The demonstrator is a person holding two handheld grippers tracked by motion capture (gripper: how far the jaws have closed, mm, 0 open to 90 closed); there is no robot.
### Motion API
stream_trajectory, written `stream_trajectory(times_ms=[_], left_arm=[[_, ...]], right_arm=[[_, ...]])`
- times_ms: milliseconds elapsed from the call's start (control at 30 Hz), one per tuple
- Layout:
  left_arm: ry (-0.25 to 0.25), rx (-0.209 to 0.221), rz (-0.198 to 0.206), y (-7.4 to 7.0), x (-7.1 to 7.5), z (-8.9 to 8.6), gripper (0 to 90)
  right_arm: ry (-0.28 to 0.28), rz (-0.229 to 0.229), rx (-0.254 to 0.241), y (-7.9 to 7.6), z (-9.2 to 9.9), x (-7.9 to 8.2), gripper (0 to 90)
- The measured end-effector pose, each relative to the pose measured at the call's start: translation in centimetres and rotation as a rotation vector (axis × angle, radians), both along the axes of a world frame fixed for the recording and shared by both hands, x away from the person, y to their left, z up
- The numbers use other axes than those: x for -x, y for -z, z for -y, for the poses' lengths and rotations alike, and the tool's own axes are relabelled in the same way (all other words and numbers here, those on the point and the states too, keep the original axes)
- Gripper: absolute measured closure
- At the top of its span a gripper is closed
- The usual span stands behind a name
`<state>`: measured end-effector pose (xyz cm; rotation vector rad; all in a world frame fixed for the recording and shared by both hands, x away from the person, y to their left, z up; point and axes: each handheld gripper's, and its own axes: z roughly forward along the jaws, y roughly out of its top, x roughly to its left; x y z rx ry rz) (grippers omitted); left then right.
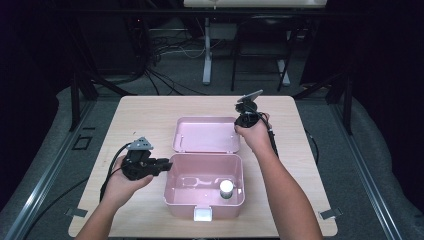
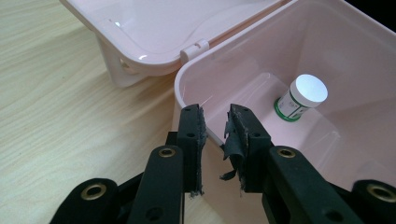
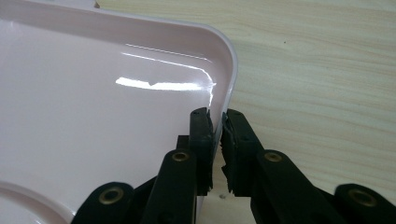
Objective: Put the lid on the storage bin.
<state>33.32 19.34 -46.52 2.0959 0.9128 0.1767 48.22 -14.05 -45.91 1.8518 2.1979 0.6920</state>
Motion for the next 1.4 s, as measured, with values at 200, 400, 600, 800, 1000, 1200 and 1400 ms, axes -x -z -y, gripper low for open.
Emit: stream_trajectory(times_ms=[200,400,600,800,1000,1200,1400], left_arm=[[-0.001,0.001,-0.001,0.0,0.0,0.0,75.1],[-0.001,0.000,-0.002,0.0,0.0,0.0,75.1],[-0.003,0.001,0.000,0.0,0.0,0.0,75.2],[-0.004,0.002,0.000,0.0,0.0,0.0,75.2],[-0.005,0.001,0.000,0.0,0.0,0.0,75.2],[-0.006,0.002,-0.001,0.0,0.0,0.0,75.2],[-0.007,0.002,-0.001,0.0,0.0,0.0,75.1]], right_arm=[[0.000,0.011,0.000,-0.2,0.0,0.1,83.0],[-0.003,0.039,0.005,-0.5,-0.1,0.4,83.3],[-0.001,0.051,0.002,-0.8,0.0,0.6,83.5],[-0.004,0.071,-0.004,-1.3,0.0,0.8,83.7],[-0.012,0.099,0.001,-2.0,0.1,1.2,84.1],[-0.014,0.123,-0.006,-2.5,0.2,1.6,84.3],[-0.016,0.150,-0.003,-2.9,0.2,2.0,84.5]])
